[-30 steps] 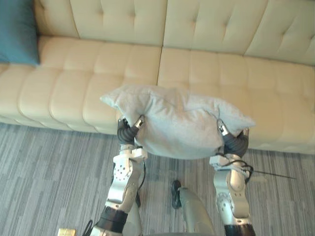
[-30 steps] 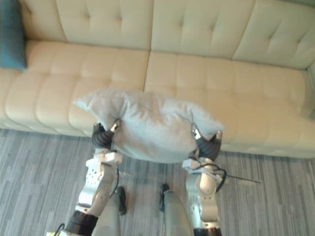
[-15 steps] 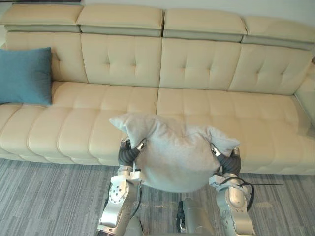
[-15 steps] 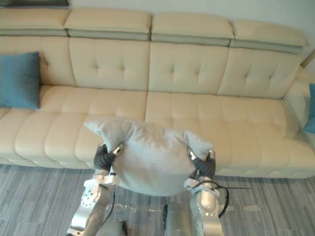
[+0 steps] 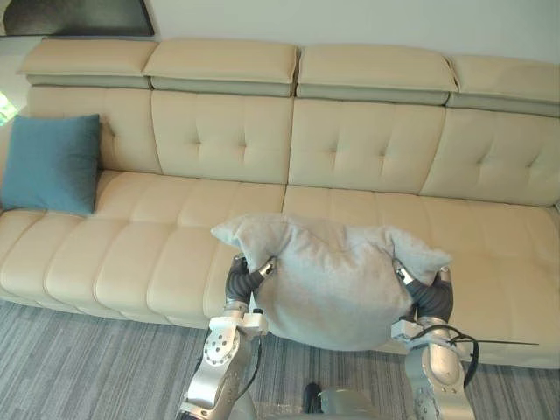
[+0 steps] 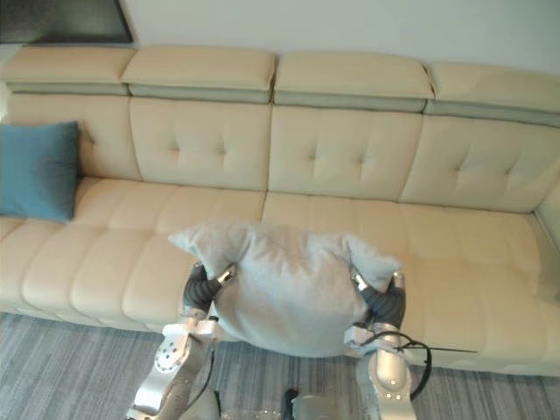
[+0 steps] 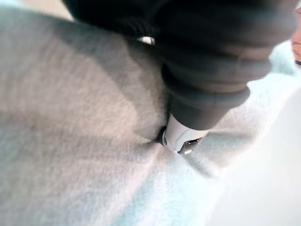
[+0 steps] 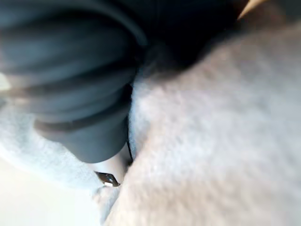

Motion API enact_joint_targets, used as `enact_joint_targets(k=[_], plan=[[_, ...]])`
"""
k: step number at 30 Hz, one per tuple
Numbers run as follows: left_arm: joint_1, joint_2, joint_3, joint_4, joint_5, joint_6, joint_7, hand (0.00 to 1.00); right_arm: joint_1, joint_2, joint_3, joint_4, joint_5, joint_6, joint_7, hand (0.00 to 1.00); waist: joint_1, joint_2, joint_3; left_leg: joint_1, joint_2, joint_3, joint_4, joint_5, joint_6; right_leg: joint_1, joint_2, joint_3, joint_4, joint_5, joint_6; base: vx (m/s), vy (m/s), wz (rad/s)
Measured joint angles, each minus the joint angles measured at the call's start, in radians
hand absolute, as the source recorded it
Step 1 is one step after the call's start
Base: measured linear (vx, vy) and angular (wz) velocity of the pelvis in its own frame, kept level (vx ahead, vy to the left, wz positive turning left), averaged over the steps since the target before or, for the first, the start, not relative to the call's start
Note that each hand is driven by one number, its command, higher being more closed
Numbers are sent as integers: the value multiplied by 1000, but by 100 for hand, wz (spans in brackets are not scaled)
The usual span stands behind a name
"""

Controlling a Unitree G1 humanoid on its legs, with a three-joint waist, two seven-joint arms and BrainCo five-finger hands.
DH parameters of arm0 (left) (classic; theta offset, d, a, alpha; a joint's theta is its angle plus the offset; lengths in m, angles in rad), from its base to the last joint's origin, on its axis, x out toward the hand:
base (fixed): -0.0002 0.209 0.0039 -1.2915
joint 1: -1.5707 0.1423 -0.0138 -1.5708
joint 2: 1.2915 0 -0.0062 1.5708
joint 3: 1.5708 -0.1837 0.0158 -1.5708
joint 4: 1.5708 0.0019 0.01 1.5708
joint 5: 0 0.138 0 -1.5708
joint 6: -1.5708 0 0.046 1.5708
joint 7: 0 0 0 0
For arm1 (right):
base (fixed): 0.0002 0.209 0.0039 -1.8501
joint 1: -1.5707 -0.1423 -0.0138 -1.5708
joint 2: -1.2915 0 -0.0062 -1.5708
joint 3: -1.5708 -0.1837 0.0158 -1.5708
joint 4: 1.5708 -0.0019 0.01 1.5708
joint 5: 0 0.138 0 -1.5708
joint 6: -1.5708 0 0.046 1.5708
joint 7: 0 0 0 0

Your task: Pick up cushions and gather them together orderly.

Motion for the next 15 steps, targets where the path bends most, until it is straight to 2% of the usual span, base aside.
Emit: enact_joint_targets(k=[1, 2, 3, 4, 6, 7, 11, 15], plan=[[0, -5, 0, -6, 2, 0, 2, 100, -13, 0, -6, 3, -2, 0, -2, 100, 2, 0, 0, 22, -21, -4, -151, 3, -2, 0, -9, 1, -1, 0, 1, 137, 147, 4], [0, -6, 0, -8, 2, 0, 2, 100, -17, 0, -7, 5, -2, 0, -4, 100, 3, 0, 0, 31, -28, -7, -196, 6, -5, 0, -12, 1, -1, -1, 3, 84, 177, -11], [0, -11, -3, -10, 2, 0, 2, 100, -24, 0, -21, 19, -3, 0, -5, 100, 8, 10, -8, 71, -49, -7, -349, 57, -3, -2, -17, 16, 3, -14, 33, 75, 230, -21], [-1, -10, -10, -10, 3, 0, 0, 100, -27, 3, -35, 42, -3, 5, -4, 100, 11, 15, -17, 97, -60, -3, -406, 87, -51, -10, -20, 32, 29, -33, 64, 101, 283, -18], [5, -6, -12, -9, 2, 2, -1, 100, -15, 23, -36, 56, -3, 18, -4, 100, 9, -11, -27, 118, -91, 19, -427, 93, -57, -14, -52, 54, 44, -45, 83, 95, 225, -15], [8, -1, -12, -10, 1, 0, -1, 100, -10, 41, -35, 76, -3, 18, -3, 100, 12, -37, -47, 129, -124, 50, -449, 93, -46, -26, -79, 88, 45, -47, 105, 75, 161, -23], [7, 3, -12, -20, 2, -1, -1, 100, -18, 44, -34, 86, -3, 18, 1, 100, 13, -48, -55, 142, -158, 93, -458, 82, -25, -23, -111, 132, 11, -26, 144, 67, 172, -25], [0, 12, -12, -24, 2, -2, -1, 100, -87, 41, -35, 140, -3, 14, 1, 100, 3, -50, -57, 146, -177, 102, -473, 86, -17, -15, -118, 149, -43, 7, 155, 13, 78, -14]])
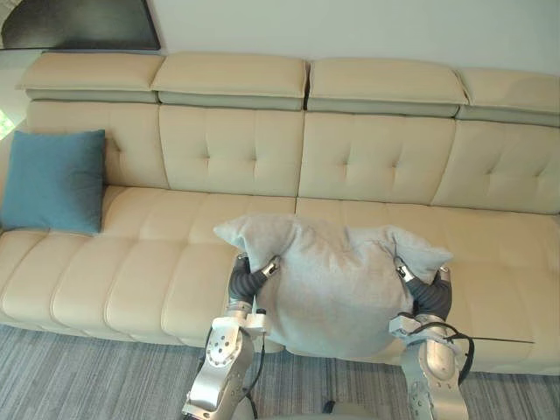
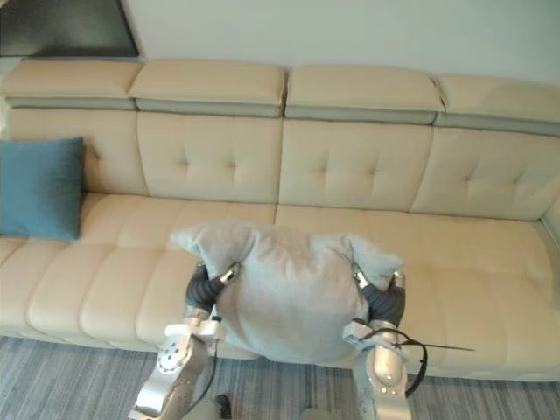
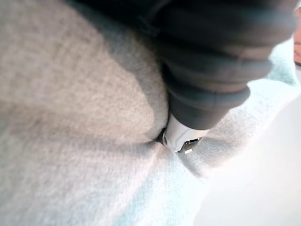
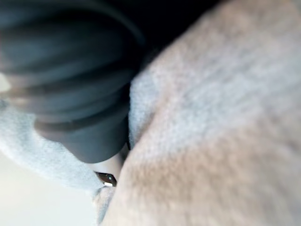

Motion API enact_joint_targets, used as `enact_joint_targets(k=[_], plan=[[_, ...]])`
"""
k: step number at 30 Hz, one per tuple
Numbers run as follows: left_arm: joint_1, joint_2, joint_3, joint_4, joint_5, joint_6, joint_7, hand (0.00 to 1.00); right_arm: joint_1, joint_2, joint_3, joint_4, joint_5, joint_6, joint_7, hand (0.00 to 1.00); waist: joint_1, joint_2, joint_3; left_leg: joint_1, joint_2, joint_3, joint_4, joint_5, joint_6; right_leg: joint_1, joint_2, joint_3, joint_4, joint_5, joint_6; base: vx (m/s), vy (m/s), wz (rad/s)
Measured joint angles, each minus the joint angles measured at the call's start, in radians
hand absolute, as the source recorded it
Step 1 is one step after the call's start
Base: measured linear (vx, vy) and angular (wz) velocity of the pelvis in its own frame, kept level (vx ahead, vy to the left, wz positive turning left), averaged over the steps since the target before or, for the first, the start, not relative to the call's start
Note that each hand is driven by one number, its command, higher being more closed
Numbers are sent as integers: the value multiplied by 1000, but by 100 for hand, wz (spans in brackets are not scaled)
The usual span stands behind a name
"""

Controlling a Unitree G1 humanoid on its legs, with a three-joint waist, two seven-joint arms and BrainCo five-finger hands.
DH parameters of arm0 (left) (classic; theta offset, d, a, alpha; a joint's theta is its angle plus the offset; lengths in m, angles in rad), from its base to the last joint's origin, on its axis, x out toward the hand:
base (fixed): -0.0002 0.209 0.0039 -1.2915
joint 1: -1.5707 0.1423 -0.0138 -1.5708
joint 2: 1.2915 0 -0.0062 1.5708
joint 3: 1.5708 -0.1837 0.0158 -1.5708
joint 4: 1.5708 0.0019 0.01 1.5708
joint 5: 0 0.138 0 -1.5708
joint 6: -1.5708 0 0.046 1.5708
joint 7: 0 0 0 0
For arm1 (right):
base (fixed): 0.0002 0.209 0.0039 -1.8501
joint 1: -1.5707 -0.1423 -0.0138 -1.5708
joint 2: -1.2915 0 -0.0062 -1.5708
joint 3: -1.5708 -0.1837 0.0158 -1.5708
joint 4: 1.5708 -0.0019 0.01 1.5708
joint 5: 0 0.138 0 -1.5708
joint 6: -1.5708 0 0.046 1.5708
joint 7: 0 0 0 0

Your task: Pick up cushions and gather them together orderly.

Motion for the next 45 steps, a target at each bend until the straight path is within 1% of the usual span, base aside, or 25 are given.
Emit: enact_joint_targets(k=[4, 6, 9, 10, 12, 14, 15, 16, 17, 18, 19, 20, 21, 22, 23, 25, 28, 29, 30, 33, 34, 38, 40, 43, 45], plan=[[-39, 20, 3, 0, 2, -1, 7, 100, -90, -14, 0, 65, -1, -1, -1, 100, -5, -1, -1, -8, -11, 5, -58, 31, 14, -15, -2, 6, -47, 29, -2, -34, 12, -4], [-113, 27, 15, 0, 21, -1, 45, 100, -200, -33, 3, 129, -2, -3, -12, 100, -6, -1, 0, -44, -15, 10, -93, 65, 16, -61, 0, 13, -76, 60, -4, -60, -5, -8], [-241, 39, 41, 8, 52, -4, 102, 100, -359, -46, 12, 188, -9, -3, -49, 100, -2, 5, 11, -100, -7, 24, -108, 95, 20, -121, 12, 28, -95, 103, -7, -61, -3, -14], [-275, 40, 48, 16, 58, -5, 117, 100, -393, -47, 13, 202, -13, -3, -57, 100, -1, 5, 14, -112, -6, 26, -110, 101, 20, -136, 12, 30, -94, 107, -6, -75, -3, -15], [-399, 64, 50, 61, 71, -11, 159, 100, -506, -67, 15, 239, -40, -3, -88, 100, 4, 8, 34, -147, -3, 28, -113, 117, 24, -174, 16, 35, -91, 122, -8, -95, -5, -6], [-597, 113, 60, 128, 79, -16, 214, 100, -685, -125, 18, 289, -41, -2, -135, 100, 13, 11, 50, -219, -2, 27, -132, 153, 29, -259, 20, 37, -84, 145, -7, -147, -10, -1], [-638, 123, 60, 147, 80, -17, 225, 100, -724, -134, 17, 303, -41, 0, -145, 100, 13, 10, 64, -220, -2, 27, -138, 161, 30, -263, 20, 38, -84, 148, -7, -126, -14, 0], [-783, 159, 67, 230, 80, -19, 265, 100, -865, -160, 17, 362, -41, 3, -180, 100, 14, 10, 101, -229, -5, 27, -164, 186, 31, -288, 20, 39, -79, 159, -6, -137, -17, 0], [-821, 167, 72, 252, 82, -19, 279, 100, -904, -165, 17, 376, -41, 3, -193, 100, 13, 11, 108, -237, -5, 27, -170, 194, 30, -297, 21, 39, -79, 162, -6, -149, -28, -1], [-917, 195, 88, 305, 94, -20, 305, 100, -1008, -179, 16, 412, -42, 3, -216, 100, 11, 12, 127, -255, -6, 27, -193, 217, 32, -327, 23, 40, -78, 172, -6, -90, -23, -1], [-960, 207, 93, 330, 99, -22, 313, 100, -1056, -184, 16, 432, -42, 2, -223, 100, 10, 12, 143, -257, -7, 27, -206, 228, 31, -335, 24, 40, -80, 177, -8, -99, -37, 0], [-1062, 240, 103, 401, 99, -26, 329, 100, -1172, -203, 16, 499, -44, 1, -241, 100, 6, 16, 179, -263, -10, 26, -239, 255, 32, -353, 26, 40, -85, 191, -7, -103, -35, 2], [-1166, 264, 120, 475, 99, -27, 337, 100, -1295, -227, 15, 581, -46, 1, -256, 100, 0, 23, 205, -285, -10, 24, -268, 284, 34, -380, 28, 35, -98, 210, -12, -118, -40, 4], [-1198, 272, 126, 501, 99, -28, 337, 100, -1335, -233, 15, 611, -46, 1, -261, 100, -2, 26, 213, -293, -11, 21, -274, 292, 34, -389, 29, 33, -100, 214, -10, -87, -20, 9], [-1300, 292, 138, 587, 98, -29, 337, 100, -1451, -250, 14, 697, -46, 2, -274, 100, -8, 33, 242, -312, -14, 12, -304, 319, 34, -418, 29, 27, -102, 224, -10, -80, -13, 8], [-1423, 323, 140, 700, 96, -29, 336, 100, -1583, -266, 23, 804, -45, 3, -291, 100, -14, 38, 290, -324, -16, 3, -353, 355, 35, -442, 32, 24, -124, 246, -9, -63, -10, 0], [-1508, 348, 141, 790, 87, -29, 336, 100, -1696, -286, 52, 914, -40, 7, -296, 100, -16, 46, 305, -355, -23, 1, -401, 385, 36, -485, 31, 29, -153, 270, -6, -17, -6, -7], [-1548, 357, 141, 831, 77, -29, 335, 100, -1742, -293, 60, 956, -39, 15, -299, 100, -17, 47, 317, -368, -26, -1, -411, 390, 37, -498, 30, 31, -168, 280, -3, 7, 2, -6], [-1591, 360, 140, 871, 76, -29, 335, 0, -1792, -311, 90, 1001, -39, 21, -304, 0, -17, 48, 335, -387, -29, -1, -411, 391, 38, -514, 27, 33, -172, 282, 0, 0, 0, 0], [-1643, 381, 134, 908, 69, -30, 336, 0, -1864, -340, 117, 1045, -38, 39, -319, 0, -14, 49, 344, -440, -32, -2, -425, 401, 36, -571, 24, 34, -183, 291, 4, 0, 0, 0], [-1663, 388, 134, 918, 67, -36, 335, 0, -1884, -363, 133, 1046, -38, 47, -321, 0, -12, 51, 350, -463, -32, -2, -432, 407, 36, -594, 23, 33, -185, 292, 4, 0, 0, 0], [-1701, 389, 118, 925, 57, -56, 334, 0, -1898, -420, 167, 1041, -37, 49, -325, 0, -10, 53, 371, -479, -31, -10, -438, 407, 36, -608, 23, 25, -185, 292, 5, 48, 13, 2], [-1701, 391, 115, 922, 46, -71, 335, 0, -1889, -445, 166, 1005, -24, 57, -326, 0, -7, 53, 371, -479, -26, -16, -438, 407, 36, -608, 23, 23, -185, 291, 5, 62, -1, -1], [-1690, 391, 116, 905, 37, -73, 335, 0, -1845, -472, 157, 936, 13, 57, -329, 0, -5, 53, 371, -479, -23, -26, -437, 407, 36, -608, 23, 17, -176, 286, 10, 56, 7, 5], [-1645, 392, 119, 854, 7, -74, 333, 0, -1770, -499, 109, 879, 70, 53, -328, 0, -5, 53, 371, -474, -22, -30, -421, 407, 36, -608, 21, 13, -136, 267, 8, 44, 23, 16]])
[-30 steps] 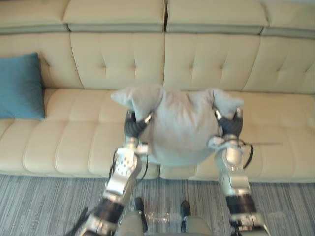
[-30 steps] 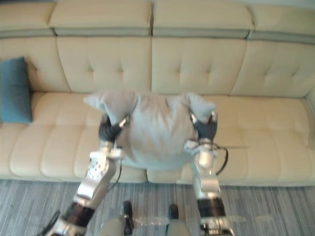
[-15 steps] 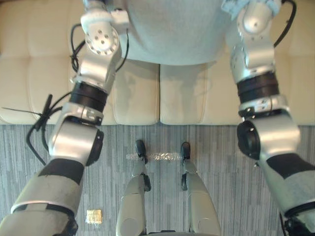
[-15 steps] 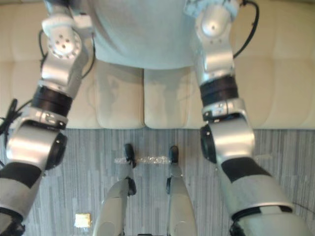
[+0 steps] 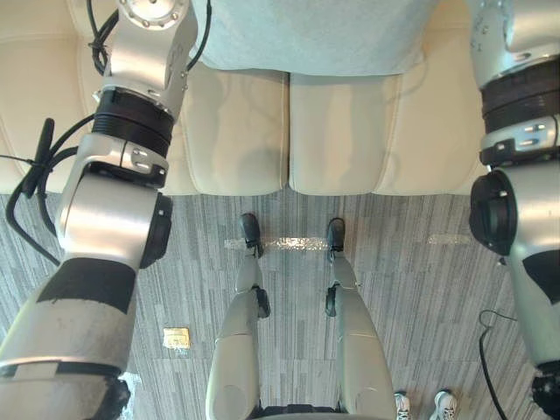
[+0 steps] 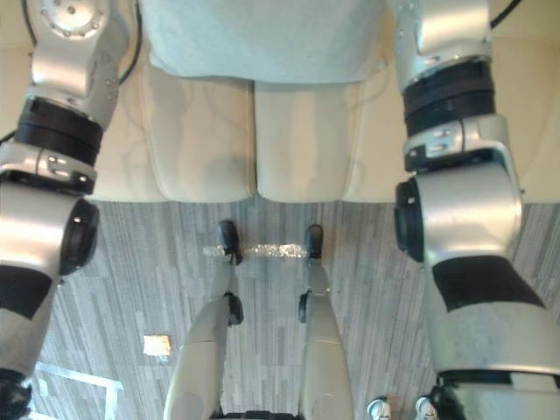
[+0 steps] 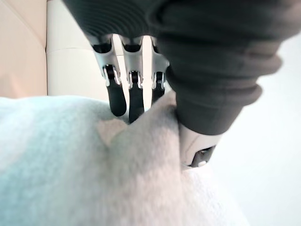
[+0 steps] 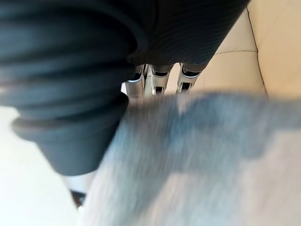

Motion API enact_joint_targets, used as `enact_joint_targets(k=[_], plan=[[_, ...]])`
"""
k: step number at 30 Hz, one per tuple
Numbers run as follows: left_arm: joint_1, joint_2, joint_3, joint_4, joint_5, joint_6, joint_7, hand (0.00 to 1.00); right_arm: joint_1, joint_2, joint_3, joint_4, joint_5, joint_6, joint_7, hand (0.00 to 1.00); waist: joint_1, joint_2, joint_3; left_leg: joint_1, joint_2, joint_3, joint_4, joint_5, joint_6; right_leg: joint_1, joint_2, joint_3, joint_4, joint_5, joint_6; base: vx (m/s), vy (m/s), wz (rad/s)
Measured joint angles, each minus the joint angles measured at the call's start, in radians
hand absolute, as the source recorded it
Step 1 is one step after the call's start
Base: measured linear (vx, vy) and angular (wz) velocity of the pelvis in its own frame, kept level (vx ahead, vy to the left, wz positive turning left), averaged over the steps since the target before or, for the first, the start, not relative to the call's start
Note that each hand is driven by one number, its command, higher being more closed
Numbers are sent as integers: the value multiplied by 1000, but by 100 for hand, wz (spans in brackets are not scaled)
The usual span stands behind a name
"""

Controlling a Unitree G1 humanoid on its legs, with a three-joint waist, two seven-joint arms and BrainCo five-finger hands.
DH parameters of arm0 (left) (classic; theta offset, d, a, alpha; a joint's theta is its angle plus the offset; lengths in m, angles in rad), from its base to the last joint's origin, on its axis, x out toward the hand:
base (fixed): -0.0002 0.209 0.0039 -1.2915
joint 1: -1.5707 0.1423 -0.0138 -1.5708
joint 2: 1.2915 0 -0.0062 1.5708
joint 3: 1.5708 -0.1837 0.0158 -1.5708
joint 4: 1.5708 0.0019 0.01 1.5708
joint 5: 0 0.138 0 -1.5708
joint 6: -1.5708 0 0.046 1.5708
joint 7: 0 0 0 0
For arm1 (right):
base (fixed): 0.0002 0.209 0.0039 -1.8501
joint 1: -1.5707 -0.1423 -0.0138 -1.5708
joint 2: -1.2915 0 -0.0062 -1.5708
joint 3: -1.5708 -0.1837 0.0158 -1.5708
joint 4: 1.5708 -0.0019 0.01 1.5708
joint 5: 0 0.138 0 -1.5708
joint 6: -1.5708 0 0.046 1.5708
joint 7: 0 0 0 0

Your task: Pick up cushions and gather them together orderly.

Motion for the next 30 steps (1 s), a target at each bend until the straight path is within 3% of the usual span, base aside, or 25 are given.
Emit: enact_joint_targets(k=[3, 7, 11, 13, 16, 17, 19, 23, 26, 30], plan=[[124, 30, 46, -64, -36, -2, -6, 0, 135, -37, -108, -55, 88, -11, 8, 0, 2, 0, 0, 51, 0, -8, 1, 0, 0, 12, -3, -2, 92, -44, -4, 46, 19, 17], [344, 69, 195, -179, -74, -10, -19, 0, 375, -93, -236, -177, 174, -40, 45, 0, 5, 0, 0, 133, -2, -9, 1, -1, -1, 72, -4, 10, 153, -81, 4, 36, -19, 11], [586, 71, 275, -378, -86, -15, -68, 0, 681, -83, -349, -350, 216, -51, 114, 0, 6, -2, -1, 232, -2, -18, 0, -2, -2, 160, 0, 13, 191, -100, 8, 16, -65, 9], [708, 55, 296, -489, -82, -20, -92, 0, 835, -55, -406, -449, 215, -63, 139, 0, 5, -7, -7, 272, -2, -28, 1, -22, -26, 202, 0, 13, 199, -130, 6, 1, -63, 17], [933, -36, 313, -587, -34, -16, -137, 0, 1074, 70, -476, -563, 204, -84, 186, 0, 4, -23, -59, 295, -11, -41, -2, -65, -38, 236, -4, 8, 199, -209, -2, -31, -49, 15], [966, -56, 312, -590, -24, -14, -145, 0, 1101, 90, -475, -567, 203, -84, 197, 0, 5, -23, -61, 300, -9, -47, -2, -65, -37, 243, -2, 7, 198, -209, -2, -62, -61, 13], [1156, -186, 288, -592, 26, 13, -200, 0, 1279, 235, -473, -601, 166, -73, 243, 0, 8, -24, -75, 354, -3, -52, -2, -77, -40, 303, 4, -2, 196, -221, -7, -43, -47, 9], [1401, -302, 228, -584, 121, 58, -292, 0, 1525, 384, -458, -603, 76, -54, 302, 0, 19, -30, -168, 387, 4, -55, -7, -83, -43, 343, 8, -16, 181, -226, -11, 21, -33, 5], [1518, -354, 212, -501, 175, 75, -356, 0, 1663, 461, -446, -555, 9, -47, 339, 0, 23, -32, -226, 448, 5, -55, -9, -98, -44, 410, 9, -20, 158, -235, -11, 23, -15, -1], [1606, -426, 256, -265, 246, 98, -412, 0, 1765, 521, -398, -359, -32, -26, 382, 0, 21, -37, -324, 521, 10, -52, -11, -120, -51, 506, 10, -32, 110, -241, -2, 50, -16, -1]])
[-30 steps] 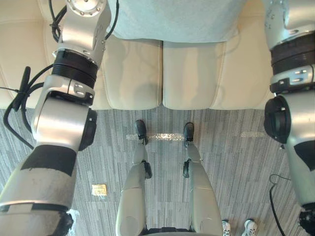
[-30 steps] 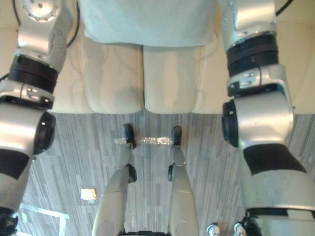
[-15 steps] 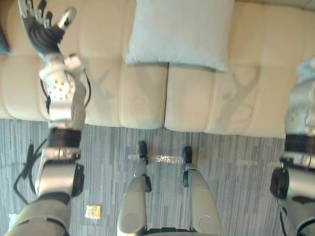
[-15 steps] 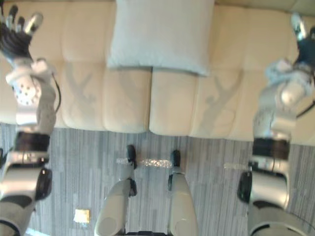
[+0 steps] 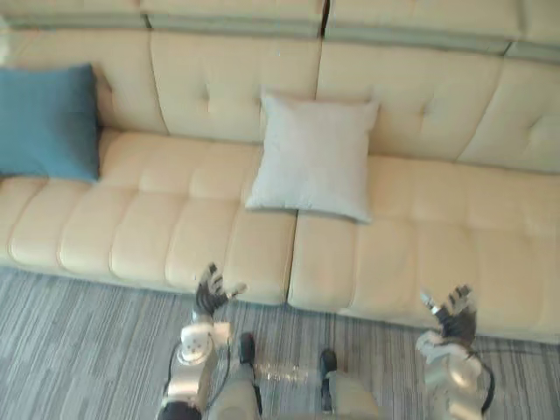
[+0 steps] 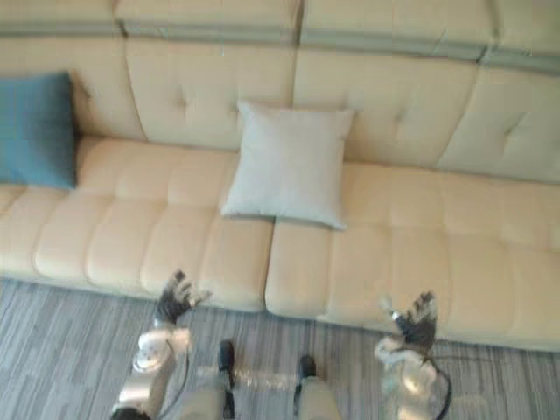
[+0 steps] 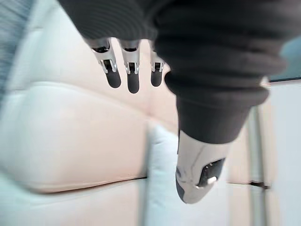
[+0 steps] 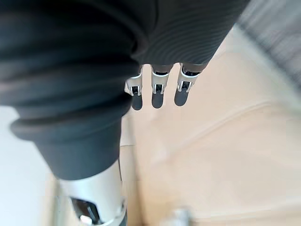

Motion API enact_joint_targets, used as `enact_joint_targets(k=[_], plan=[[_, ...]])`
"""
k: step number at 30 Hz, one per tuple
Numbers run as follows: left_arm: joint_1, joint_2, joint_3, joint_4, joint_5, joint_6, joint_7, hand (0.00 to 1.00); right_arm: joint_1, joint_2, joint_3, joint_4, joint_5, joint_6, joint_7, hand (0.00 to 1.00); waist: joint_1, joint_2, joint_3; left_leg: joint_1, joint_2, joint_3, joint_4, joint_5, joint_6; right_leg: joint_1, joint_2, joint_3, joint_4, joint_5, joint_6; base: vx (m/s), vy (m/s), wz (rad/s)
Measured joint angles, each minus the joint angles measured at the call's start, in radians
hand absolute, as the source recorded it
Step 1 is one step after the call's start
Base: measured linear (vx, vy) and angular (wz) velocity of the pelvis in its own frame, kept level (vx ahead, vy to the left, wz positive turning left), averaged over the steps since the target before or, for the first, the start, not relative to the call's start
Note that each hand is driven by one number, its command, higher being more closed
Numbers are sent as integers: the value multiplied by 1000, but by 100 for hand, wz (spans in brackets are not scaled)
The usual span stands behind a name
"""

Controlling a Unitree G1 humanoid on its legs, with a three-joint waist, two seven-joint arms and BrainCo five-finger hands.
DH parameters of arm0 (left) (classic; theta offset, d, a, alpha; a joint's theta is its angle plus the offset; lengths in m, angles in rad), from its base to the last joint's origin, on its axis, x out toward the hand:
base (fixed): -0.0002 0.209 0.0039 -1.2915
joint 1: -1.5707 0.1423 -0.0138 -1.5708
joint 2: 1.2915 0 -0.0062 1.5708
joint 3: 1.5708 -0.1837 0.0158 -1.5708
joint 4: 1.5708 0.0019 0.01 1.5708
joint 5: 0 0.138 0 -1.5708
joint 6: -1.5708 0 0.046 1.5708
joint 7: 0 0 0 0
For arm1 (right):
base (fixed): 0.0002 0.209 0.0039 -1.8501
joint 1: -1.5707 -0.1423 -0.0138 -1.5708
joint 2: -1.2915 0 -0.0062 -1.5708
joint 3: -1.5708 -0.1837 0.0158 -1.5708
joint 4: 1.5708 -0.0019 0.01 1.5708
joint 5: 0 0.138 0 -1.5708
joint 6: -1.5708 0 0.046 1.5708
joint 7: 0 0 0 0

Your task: Pick up cushions and gather them together orderly.

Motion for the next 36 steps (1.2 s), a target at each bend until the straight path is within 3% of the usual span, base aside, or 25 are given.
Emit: enact_joint_targets(k=[4, 10, 17, 21, 24, 25, 26, 27, 29, 30, 32, 34, 36], plan=[[51, -32, 59, 203, 65, 21, -14, 0, 31, 50, 21, 220, -3, 24, 33, 0, -2, -6, -54, 57, 2, 2, -6, -19, -10, 65, 0, -5, -40, 0, -1, 23, -3, 1], [64, -41, 143, 329, 141, 23, -17, 0, 34, 68, 35, 396, -41, 57, 79, 0, 1, -6, -83, 122, 1, 19, -7, -42, -17, 141, 0, 5, -76, 4, 2, 53, 1, -5], [38, -39, 154, 384, 161, 28, -14, 0, 9, 65, 17, 459, -68, 63, 83, 0, 3, -10, -93, 148, 7, 61, -7, -53, -20, 161, 11, 49, -125, 38, -1, 60, 3, -21], [-5, -37, 148, 402, 160, 30, -5, 0, -41, 68, 28, 480, -67, 64, 82, 0, 9, -26, -78, 118, 9, 114, 11, -62, -14, 125, 14, 100, -138, 73, 22, 22, 12, -39], [-52, -42, 131, 395, 159, 35, 2, 0, -81, 82, 37, 480, -65, 65, 68, 0, 13, -25, -47, 31, 57, 123, 136, -114, 3, 72, 38, 58, -115, 156, 52, -55, -1, -21], [-54, -47, 133, 387, 158, 37, 2, 0, -85, 82, 47, 479, -65, 65, 63, 0, 16, -17, -41, 17, 79, 128, 157, -123, 8, 72, 42, 45, -100, 154, 37, -87, -8, -9], [-54, -52, 137, 376, 158, 40, 3, 0, -89, 80, 57, 476, -65, 66, 62, 0, 15, -18, -38, 14, 80, 126, 176, -126, 12, 40, 28, 0, 82, 59, -4, -61, -32, 21], [-53, -51, 137, 366, 158, 39, 3, 0, -81, 80, 55, 477, -65, 66, 59, 0, 18, -24, -40, 12, 76, 106, 192, -127, 14, 36, 13, -24, 259, -15, 8, -57, -47, 39], [-50, -43, 152, 353, 158, 39, 11, 0, -80, 81, 57, 480, -65, 66, 57, 0, 25, -35, -46, -19, 73, 85, 241, -129, 16, 62, -15, -41, 377, -38, 19, -43, -107, 36], [-54, -39, 162, 349, 158, 39, 18, 0, -100, 81, 56, 481, -66, 65, 56, 0, 30, -53, -47, -56, 75, 85, 282, -129, 16, 75, -12, -36, 341, -61, 35, -136, -163, 5], [-50, -50, 176, 353, 156, 42, 21, 0, -138, 78, 56, 477, -68, 61, 53, 0, 53, -16, -30, -78, 105, 92, 302, -125, 16, 94, 31, -39, 263, -76, 22, -176, -124, -21], [-40, -59, 171, 351, 151, 40, 21, 0, -141, 74, 58, 472, -70, 56, 47, 0, 58, -3, -30, -96, 115, 85, 305, -104, 3, 126, 49, -45, 187, -108, -20, -192, -130, -3], [-43, -62, 142, 352, 146, 41, 21, 0, -136, 60, 76, 472, -72, 56, 42, 0, 60, 8, -21, -114, 121, 65, 306, -75, -11, 147, 58, -74, 137, -128, -40, -243, -129, 18]])
